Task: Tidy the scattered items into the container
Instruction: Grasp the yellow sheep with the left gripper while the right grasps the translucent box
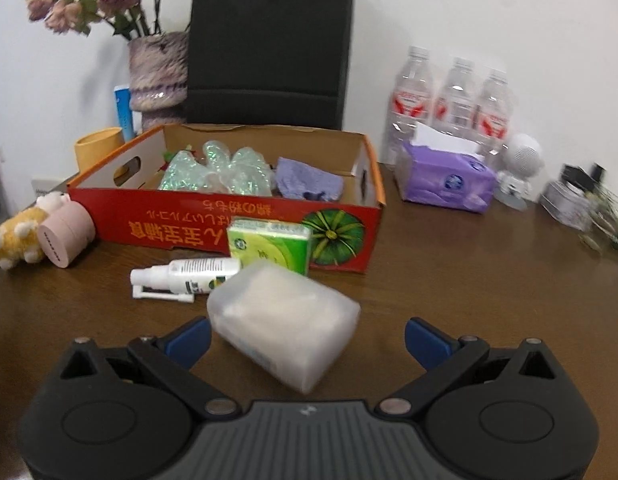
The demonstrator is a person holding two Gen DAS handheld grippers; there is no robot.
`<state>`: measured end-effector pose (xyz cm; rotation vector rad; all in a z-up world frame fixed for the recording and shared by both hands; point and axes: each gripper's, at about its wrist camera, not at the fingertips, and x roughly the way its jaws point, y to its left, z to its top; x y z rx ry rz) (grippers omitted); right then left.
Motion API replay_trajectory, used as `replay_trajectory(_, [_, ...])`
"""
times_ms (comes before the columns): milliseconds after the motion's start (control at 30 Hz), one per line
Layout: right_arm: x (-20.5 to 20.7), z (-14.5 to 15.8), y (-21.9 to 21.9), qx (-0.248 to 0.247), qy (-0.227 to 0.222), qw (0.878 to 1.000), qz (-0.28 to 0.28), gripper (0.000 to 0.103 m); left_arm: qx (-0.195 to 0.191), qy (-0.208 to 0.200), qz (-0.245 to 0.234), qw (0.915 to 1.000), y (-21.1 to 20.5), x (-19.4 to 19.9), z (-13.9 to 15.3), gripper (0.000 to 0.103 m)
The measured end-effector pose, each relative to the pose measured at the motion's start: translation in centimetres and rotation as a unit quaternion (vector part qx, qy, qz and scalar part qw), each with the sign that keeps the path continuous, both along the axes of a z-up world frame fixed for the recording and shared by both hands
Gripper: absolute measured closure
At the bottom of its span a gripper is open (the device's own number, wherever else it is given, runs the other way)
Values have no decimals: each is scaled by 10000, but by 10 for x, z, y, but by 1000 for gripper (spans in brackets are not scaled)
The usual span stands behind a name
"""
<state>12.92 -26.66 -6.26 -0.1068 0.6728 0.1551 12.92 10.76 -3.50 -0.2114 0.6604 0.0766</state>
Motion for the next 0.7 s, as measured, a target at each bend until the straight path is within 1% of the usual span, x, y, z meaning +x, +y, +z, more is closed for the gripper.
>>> replay_trajectory(67, [11,-3,1,78,92,9999,-39,0,-44,82,28,10000,2,16,-4,0])
replay_trajectory(200, [25,-11,0,601,452,9966,-323,0,-119,247,70,9996,2,42,-14,0])
replay_trajectory(267, [27,-13,3,828,549,9941,-439,0,-119,293,95,9995,1,51,-19,0])
replay_trajectory(300, [28,-13,6,861,560,9934,-506,0,-125,313,116,9994,1,56,-22,0])
replay_trajectory(400, [31,-14,18,834,543,9924,-728,0,-49,370,181,9991,-1,65,-27,2])
replay_trajectory(500, [39,-17,27,745,645,9896,-1052,0,32,451,157,9989,-2,70,-34,7])
replay_trajectory(533, [41,-19,28,745,708,9879,-1162,0,43,492,151,9987,-2,71,-37,9])
replay_trajectory(567, [43,-22,29,752,772,9863,-1252,0,51,537,147,9984,-1,73,-41,15])
replay_trajectory(633, [46,-28,31,746,872,9831,-1428,0,64,570,112,9983,0,74,-46,16])
replay_trajectory(700, [45,-30,36,629,800,9827,-1547,0,82,539,52,9985,0,73,-47,17])
